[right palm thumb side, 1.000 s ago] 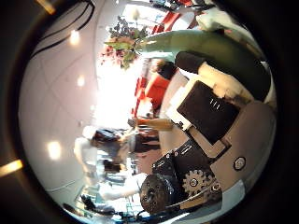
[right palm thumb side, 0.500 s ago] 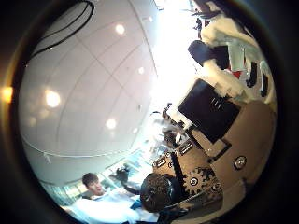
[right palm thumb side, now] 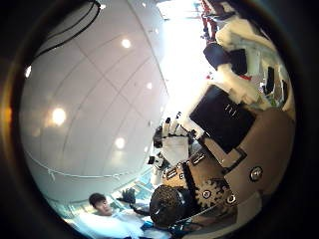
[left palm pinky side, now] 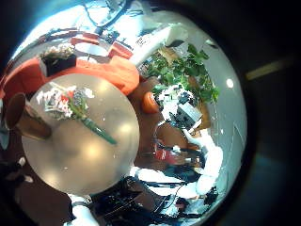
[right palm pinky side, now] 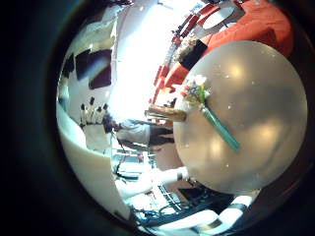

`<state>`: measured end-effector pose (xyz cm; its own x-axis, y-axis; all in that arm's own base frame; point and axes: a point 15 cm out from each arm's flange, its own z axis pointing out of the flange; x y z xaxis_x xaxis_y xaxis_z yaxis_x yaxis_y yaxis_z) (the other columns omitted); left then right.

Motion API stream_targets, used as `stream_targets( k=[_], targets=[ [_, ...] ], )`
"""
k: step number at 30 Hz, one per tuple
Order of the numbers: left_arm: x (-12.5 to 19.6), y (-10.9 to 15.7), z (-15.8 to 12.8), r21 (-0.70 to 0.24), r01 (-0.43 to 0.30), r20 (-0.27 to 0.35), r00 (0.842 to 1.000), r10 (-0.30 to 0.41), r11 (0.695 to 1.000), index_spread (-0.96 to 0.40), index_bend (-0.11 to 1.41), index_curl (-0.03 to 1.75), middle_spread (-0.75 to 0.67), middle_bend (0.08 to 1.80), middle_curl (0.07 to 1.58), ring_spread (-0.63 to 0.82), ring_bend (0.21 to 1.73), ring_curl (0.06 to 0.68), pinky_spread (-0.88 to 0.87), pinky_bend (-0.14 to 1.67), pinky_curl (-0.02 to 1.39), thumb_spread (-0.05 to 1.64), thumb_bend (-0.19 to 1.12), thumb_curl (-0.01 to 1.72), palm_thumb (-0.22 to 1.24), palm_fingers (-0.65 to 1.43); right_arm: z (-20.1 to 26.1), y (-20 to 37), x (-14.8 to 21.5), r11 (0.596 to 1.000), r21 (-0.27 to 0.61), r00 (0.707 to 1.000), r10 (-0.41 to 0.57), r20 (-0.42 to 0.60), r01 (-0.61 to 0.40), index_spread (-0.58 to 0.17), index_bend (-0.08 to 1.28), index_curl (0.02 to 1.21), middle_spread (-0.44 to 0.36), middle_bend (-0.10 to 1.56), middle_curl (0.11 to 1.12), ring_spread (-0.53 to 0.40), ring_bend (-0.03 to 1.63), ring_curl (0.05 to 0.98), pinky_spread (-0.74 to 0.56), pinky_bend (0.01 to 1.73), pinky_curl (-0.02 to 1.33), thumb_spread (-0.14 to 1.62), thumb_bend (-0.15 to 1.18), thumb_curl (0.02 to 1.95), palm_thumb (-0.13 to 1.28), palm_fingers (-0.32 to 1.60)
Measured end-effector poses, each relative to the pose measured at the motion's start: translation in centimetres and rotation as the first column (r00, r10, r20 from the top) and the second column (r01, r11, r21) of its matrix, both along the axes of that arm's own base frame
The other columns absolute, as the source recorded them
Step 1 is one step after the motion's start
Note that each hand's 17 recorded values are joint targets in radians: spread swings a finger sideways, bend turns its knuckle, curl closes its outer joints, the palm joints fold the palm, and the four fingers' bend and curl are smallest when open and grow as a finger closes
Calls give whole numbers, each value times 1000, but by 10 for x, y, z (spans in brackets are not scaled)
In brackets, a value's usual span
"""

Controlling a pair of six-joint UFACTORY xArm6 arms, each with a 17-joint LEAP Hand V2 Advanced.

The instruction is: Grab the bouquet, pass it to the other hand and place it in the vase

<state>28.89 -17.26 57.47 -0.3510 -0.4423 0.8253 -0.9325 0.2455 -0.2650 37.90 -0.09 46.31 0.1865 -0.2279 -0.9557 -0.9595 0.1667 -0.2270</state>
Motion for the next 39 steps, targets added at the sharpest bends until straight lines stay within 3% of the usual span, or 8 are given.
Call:
stream_targets(
  k=[6, 7, 8, 11, 18, 23, 31, 39],
  targets=[
    [-1, 20, -28, 168, -20, -20, 1000, 24, 986, 200, 172, 337, 433, 200, 348, 567, 548, 203, 500, 193, 295, 1038, -26, 323, 251, 160, -53, 30, -7, 966, -226, 982, 85, -169, -122, -284, 821, 907, -129, 1233, 751, -200, 1361, 701, -302, 1157, 843, 935, -50, 950, 793, 827],
    [-5, 24, -34, 209, -18, -30, 999, 25, 978, 200, 173, 337, 436, 196, 347, 567, 549, 203, 499, 194, 296, 1038, -26, 323, 251, 159, -64, 32, -12, 950, -273, 974, 95, -205, -150, -289, 666, 874, -123, 1194, 740, -190, 1359, 692, -335, 1111, 828, 953, -43, 910, 752, 625],
    [-8, 28, -42, 245, -11, -48, 999, 23, 969, 200, 173, 337, 436, 197, 347, 567, 550, 202, 499, 191, 295, 1037, -22, 325, 260, 158, -76, 33, -16, 929, -324, 965, 99, -243, -176, -293, 657, 867, -120, 1161, 729, -189, 1338, 682, -340, 1098, 820, 958, -43, 900, 741, 570],
    [-15, 38, -58, 337, 4, -81, 996, 25, 941, 199, 175, 339, 442, 196, 347, 567, 546, 200, 504, 192, 296, 1046, -16, 330, 291, 152, -106, 43, -16, 839, -486, 941, 82, -329, -243, -305, 549, 808, -105, 1097, 706, -180, 1297, 650, -336, 1003, 780, 985, -36, 843, 693, 391],
    [-35, 74, -89, 553, 57, -166, 985, 43, 831, 199, 180, 343, 449, 192, 344, 571, 539, 195, 510, 190, 295, 1057, -22, 333, 328, 143, -163, 76, 0, 558, -774, 917, -57, -395, -299, -271, 452, 721, -75, 962, 654, -144, 1213, 588, -233, 862, 714, 1032, -42, 707, 591, 228],
    [-39, 81, -98, 578, 76, -190, 981, 43, 813, 199, 181, 348, 452, 190, 340, 578, 541, 193, 509, 190, 295, 1058, -24, 331, 331, 140, -209, 101, -12, 423, -806, 874, -66, -482, -413, -238, 388, 669, -61, 911, 633, -136, 1201, 569, -188, 817, 685, 1051, -36, 620, 530, 239],
    [-39, 98, -102, 579, 54, -179, 982, 62, 814, 199, 181, 353, 453, 194, 337, 583, 541, 193, 502, 188, 294, 1061, -24, 330, 334, 137, -253, 120, -19, 353, -787, 816, -98, -570, -507, -217, 349, 629, -57, 877, 625, -141, 1193, 554, -187, 791, 658, 1063, -30, 529, 491, 338],
    [-37, 104, -106, 578, 57, -181, 982, 60, 814, 199, 180, 356, 453, 194, 337, 586, 538, 190, 501, 188, 294, 1065, -23, 330, 336, 137, -280, 128, -14, 316, -789, 803, -120, -584, -527, -260, 340, 631, -101, 879, 647, -188, 1227, 551, -304, 848, 651, 1061, -23, 483, 498, 543]
  ],
)
